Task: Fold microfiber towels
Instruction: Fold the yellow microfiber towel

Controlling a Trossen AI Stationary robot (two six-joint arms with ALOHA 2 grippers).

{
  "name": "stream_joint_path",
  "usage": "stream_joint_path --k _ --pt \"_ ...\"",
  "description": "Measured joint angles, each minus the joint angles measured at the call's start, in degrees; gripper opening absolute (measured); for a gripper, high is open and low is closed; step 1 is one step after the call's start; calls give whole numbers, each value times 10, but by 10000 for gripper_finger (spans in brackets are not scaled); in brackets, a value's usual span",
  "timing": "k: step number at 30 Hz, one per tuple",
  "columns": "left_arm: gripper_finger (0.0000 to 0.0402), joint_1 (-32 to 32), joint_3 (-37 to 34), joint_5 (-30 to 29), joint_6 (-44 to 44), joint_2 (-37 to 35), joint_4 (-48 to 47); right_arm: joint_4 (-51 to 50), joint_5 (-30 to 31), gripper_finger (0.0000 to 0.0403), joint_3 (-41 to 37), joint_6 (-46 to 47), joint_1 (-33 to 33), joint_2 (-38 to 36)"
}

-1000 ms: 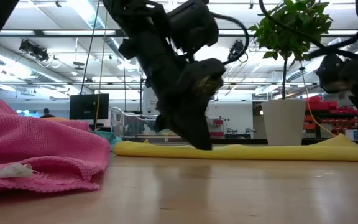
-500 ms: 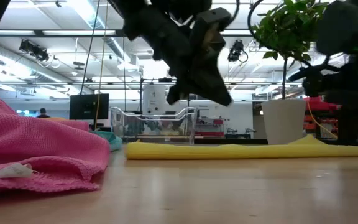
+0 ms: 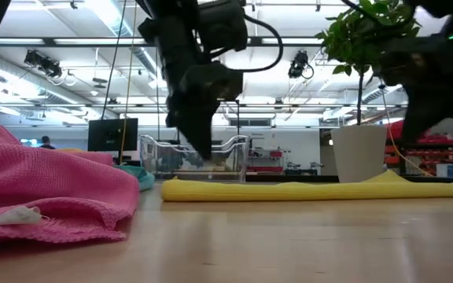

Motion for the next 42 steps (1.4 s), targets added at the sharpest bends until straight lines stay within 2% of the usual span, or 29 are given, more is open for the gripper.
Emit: stream_joint_path --k 6,11,16,23,27,31,34,37,39,42 --pt "6 5 -51 -3 -8 13 39 4 5 0 -12 105 80 92" --pt "11 8 -84 7 -54 12 65 6 4 0 -25 138 91 154" --pt "7 -19 -89 26 -107 12 94 15 10 0 -32 94 50 178" --pt "6 -105 -90 31 -198 13 175 11 88 0 -37 -49 -67 178" --pt "13 -140 -90 29 -247 8 201 11 60 0 -30 -139 -149 159" --pt "20 -155 -73 29 -230 -5 199 11 26 0 -1 -184 -176 115" --pt "9 -155 -58 11 -182 -22 196 4 22 0 27 -166 -156 81" --pt "7 -153 -54 -44 -130 -42 170 18 36 0 53 -117 -101 65" --pt "11 -152 -57 -82 -92 -57 143 63 59 0 67 -71 -49 74" --pt "9 -145 -68 -88 -40 -58 154 144 113 0 79 -5 29 119"
